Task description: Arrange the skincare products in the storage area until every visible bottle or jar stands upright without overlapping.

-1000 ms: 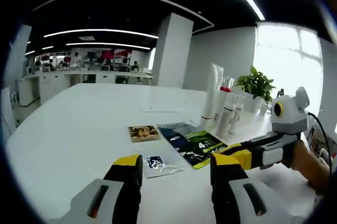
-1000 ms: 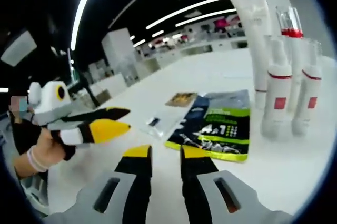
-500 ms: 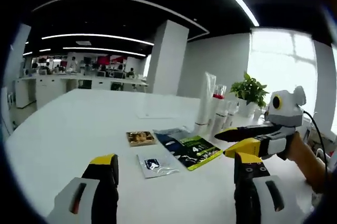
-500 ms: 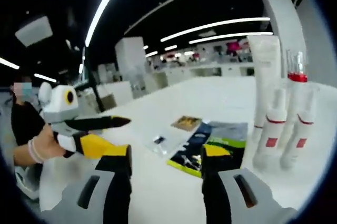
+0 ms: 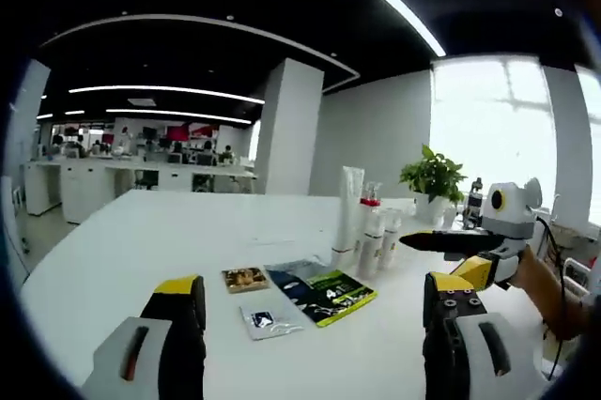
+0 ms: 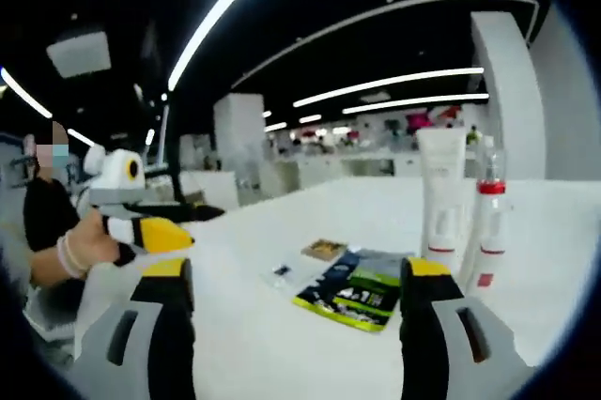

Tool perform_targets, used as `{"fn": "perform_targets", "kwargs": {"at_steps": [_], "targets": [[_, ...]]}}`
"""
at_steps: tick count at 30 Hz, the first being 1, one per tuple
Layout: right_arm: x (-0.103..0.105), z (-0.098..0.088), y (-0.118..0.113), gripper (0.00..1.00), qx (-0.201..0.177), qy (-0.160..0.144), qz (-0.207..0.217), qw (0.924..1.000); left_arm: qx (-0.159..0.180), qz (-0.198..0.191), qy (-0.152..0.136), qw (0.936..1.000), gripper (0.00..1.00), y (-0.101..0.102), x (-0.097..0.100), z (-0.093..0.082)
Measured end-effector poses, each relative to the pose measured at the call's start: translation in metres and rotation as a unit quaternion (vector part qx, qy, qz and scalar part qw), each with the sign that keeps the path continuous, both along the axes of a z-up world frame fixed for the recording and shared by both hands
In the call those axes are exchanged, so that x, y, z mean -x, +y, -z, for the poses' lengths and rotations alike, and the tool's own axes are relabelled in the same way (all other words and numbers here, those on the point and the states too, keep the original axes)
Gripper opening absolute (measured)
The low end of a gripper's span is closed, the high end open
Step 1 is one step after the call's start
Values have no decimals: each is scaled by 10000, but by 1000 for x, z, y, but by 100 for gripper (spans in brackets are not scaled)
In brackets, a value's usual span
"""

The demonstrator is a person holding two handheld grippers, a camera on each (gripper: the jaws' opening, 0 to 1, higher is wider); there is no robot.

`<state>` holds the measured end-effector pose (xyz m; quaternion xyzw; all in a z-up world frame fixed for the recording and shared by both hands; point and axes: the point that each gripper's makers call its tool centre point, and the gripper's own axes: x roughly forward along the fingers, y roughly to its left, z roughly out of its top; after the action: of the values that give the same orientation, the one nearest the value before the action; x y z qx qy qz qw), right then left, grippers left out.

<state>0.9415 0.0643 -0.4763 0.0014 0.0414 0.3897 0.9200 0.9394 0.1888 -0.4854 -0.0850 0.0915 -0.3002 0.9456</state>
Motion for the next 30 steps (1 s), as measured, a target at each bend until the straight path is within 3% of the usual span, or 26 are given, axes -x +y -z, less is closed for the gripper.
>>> {"fn": "perform_targets", "kwargs": {"at_steps": [2, 7, 11, 16, 21, 24, 28, 30], "targets": [[5, -9, -7, 100, -32, -133, 32, 9999, 26, 33, -21, 10000, 100, -2, 4, -6], [20, -37, -35, 100, -210, -425, 145, 9988, -75, 244, -170, 9995, 100, -6, 17, -28], [27, -48, -54, 100, -251, -411, 264, 9985, -204, 339, -196, 9990, 100, -7, 31, -40], [41, -62, -80, 100, -69, -597, 518, 9968, -418, 474, -197, 9978, 100, -1, 48, -56], [62, -72, -95, 100, 169, -716, 646, 9952, -679, 417, -411, 9960, 100, 12, 63, -73], [77, -88, -101, 100, 181, -1008, 766, 9918, -689, 489, -357, 9958, 100, 16, 71, -78], [97, -95, -103, 100, 379, -980, 652, 9923, -710, 399, -399, 9959, 100, 28, 80, -87], [107, -94, -106, 100, 483, -897, 594, 9930, -915, 463, -447, 9937, 100, 35, 86, -90]]}}
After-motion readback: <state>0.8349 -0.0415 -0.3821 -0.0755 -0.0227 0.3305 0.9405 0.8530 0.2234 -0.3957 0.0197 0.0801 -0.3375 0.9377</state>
